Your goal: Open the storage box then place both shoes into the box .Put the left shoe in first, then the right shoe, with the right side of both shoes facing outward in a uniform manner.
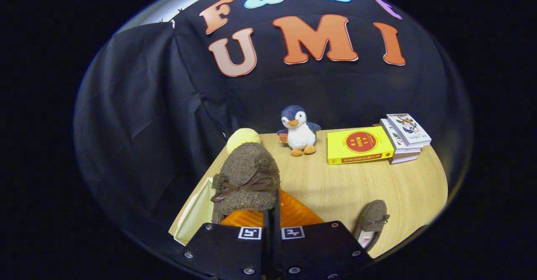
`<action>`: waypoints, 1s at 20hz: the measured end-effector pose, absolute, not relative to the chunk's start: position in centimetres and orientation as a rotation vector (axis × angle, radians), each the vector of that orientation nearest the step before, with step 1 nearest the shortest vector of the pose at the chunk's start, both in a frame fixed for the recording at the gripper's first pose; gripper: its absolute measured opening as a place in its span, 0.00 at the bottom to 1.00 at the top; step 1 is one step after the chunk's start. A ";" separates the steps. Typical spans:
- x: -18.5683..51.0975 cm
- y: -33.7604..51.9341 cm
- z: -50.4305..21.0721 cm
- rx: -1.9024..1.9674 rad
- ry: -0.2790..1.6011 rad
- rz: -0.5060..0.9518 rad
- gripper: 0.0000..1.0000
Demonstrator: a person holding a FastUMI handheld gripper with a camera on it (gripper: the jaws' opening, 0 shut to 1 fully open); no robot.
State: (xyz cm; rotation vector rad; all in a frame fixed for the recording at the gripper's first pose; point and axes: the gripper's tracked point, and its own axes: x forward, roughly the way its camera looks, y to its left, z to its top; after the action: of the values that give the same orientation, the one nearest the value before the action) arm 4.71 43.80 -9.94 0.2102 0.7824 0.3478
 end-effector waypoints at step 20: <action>-0.7 58.6 -24.4 0.056 1.201 0.309 0.03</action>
State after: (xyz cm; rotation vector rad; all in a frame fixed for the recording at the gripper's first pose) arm -0.65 58.63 -24.38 0.0561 1.2011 0.3091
